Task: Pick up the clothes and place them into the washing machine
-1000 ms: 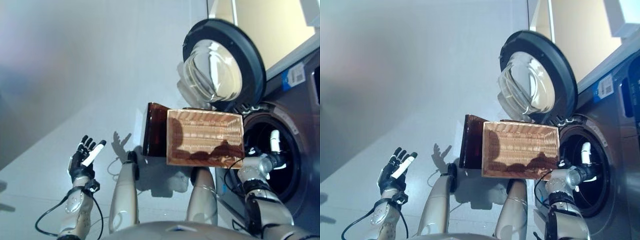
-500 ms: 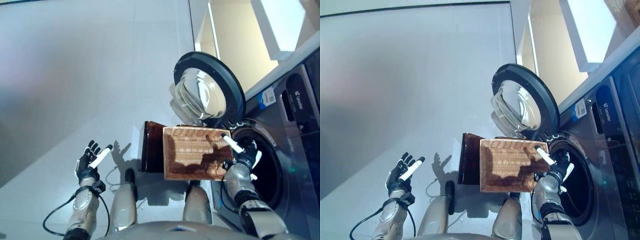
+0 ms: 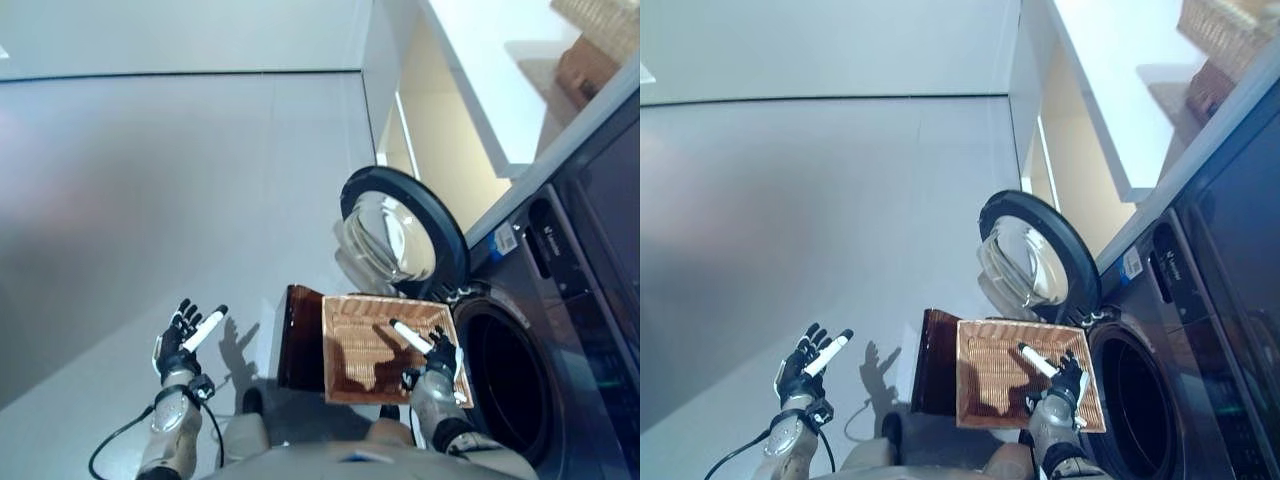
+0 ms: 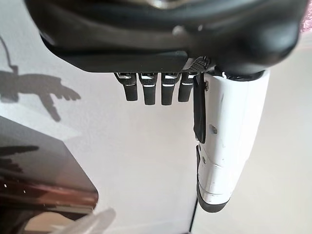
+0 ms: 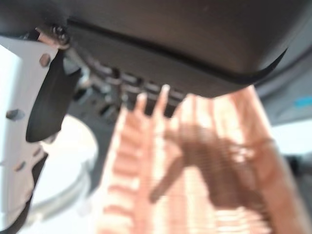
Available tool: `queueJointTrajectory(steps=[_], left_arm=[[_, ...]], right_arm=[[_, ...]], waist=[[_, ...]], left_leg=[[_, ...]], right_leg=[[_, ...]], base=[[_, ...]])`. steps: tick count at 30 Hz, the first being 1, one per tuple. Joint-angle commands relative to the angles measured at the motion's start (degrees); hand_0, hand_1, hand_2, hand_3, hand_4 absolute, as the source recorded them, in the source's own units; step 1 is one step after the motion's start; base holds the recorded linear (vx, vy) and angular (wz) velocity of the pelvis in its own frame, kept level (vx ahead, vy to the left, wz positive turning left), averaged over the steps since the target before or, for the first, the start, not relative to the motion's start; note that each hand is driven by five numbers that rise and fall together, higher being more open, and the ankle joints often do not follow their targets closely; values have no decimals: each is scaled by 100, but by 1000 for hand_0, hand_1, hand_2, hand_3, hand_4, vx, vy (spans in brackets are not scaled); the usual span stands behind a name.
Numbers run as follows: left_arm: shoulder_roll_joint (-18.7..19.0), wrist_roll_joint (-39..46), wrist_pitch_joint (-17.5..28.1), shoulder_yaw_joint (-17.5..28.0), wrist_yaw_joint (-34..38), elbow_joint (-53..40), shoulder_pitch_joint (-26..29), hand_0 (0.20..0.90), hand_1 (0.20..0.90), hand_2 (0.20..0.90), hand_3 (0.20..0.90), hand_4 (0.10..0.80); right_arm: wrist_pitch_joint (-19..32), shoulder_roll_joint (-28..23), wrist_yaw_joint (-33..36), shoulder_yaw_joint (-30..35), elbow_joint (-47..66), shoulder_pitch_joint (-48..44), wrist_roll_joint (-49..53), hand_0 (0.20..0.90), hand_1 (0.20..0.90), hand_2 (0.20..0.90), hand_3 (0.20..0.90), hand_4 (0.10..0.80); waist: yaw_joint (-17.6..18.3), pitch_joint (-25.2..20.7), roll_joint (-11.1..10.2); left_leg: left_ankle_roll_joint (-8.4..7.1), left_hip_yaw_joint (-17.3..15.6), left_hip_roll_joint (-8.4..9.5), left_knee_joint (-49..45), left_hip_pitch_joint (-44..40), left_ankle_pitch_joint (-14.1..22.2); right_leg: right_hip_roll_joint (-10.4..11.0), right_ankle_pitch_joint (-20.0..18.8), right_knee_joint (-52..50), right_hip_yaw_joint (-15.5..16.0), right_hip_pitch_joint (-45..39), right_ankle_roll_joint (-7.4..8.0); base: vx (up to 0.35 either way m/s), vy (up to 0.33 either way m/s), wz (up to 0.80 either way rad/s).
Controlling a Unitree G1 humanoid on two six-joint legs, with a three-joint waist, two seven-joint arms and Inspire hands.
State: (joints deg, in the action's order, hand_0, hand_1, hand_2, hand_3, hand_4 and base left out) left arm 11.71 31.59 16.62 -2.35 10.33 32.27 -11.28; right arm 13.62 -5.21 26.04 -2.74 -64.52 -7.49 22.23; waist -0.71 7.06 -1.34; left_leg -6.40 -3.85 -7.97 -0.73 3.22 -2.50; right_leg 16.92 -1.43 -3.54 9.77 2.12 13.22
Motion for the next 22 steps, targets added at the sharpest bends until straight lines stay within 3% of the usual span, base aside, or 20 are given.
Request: queueJointTrajectory(steps=[1,11,22], left_arm=[[114,-298,424,163,-63,-178,203,900,900,900,900,800],[93,-519,197,-158,-435,115,255,900,900,900,900,800],[-33,-485,100,-400,-738,225,264,900,900,900,900,800]], right_arm=[[136,-96,-185,-110,168,-69,-326,900,900,900,900,800],[160,-307,-853,-78,294,291,87,900,900,900,900,800],[332,-249,-1370,-274,476,466,551,900,900,900,900,800]], waist=[[-32,-210,-15],[86,-613,-41],[80,-707,-77]], left_leg=[[-282,-43,-190,442,-94,-369],[-305,-183,-186,573,-256,-350],[-308,-256,-274,573,-437,-324]], right_leg=[[203,-788,349,101,16,103],[110,-898,685,158,-171,113],[25,-866,744,104,-302,70]], base=[[43,0,-4],[14,1,-3],[4,0,-4]])
